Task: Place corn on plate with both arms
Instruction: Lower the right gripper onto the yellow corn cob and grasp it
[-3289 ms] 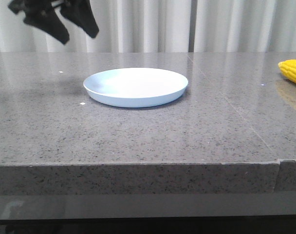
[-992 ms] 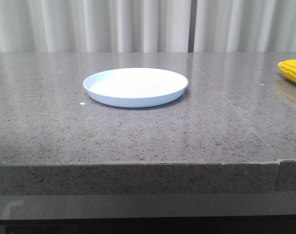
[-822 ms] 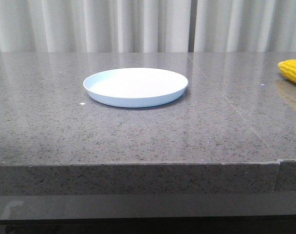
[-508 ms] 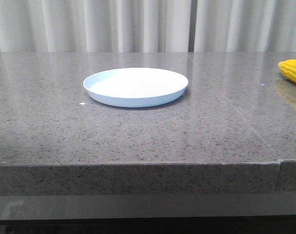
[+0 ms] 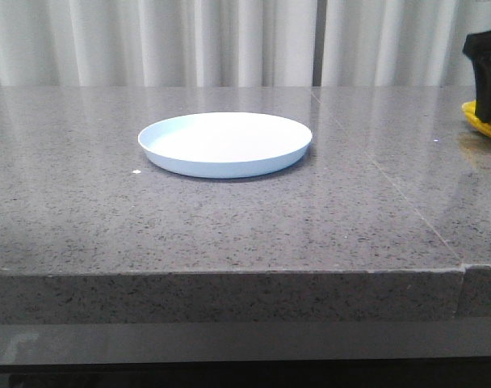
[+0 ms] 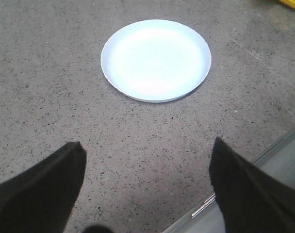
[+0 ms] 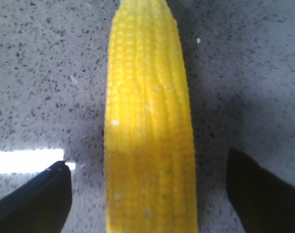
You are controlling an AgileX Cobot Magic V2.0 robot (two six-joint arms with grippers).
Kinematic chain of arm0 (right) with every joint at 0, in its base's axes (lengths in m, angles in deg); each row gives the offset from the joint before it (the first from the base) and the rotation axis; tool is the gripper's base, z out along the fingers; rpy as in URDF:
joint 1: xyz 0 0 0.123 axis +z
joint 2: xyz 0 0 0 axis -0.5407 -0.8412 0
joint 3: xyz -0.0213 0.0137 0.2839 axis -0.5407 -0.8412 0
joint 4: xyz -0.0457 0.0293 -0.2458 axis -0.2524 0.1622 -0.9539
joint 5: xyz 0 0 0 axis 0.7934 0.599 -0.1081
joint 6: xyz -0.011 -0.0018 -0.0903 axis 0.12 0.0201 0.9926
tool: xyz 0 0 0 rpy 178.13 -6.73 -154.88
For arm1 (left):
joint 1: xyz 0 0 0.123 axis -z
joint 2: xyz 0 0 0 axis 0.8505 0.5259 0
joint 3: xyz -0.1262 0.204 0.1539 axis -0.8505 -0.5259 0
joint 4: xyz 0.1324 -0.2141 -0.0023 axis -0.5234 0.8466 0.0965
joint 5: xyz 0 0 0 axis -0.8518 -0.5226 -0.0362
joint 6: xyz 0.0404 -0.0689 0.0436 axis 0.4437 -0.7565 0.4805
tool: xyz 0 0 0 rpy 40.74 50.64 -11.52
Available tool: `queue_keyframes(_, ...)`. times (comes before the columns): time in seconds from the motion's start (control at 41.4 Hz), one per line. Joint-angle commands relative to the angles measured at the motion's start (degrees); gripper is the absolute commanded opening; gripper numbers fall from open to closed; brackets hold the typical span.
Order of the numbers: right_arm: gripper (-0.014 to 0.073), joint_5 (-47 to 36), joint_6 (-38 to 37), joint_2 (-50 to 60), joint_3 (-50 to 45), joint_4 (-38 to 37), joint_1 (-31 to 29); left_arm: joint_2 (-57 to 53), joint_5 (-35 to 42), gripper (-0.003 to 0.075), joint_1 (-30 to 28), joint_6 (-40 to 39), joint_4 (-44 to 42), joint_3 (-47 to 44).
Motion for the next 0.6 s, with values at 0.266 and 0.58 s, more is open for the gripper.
queue_keyframes(0.266,0.0233,-2.3,0.5,0.2,2.1,-0.9,-0.3,-0.3,4.3,0.051,0.4,-0.6,0.7,1.4)
queue_keyframes(0.58,0.0237,2.7,0.5,4.3,5.8,2.5,2.4,-0.3,4.3,0.051,0.4,-0.6,0.7,1.4)
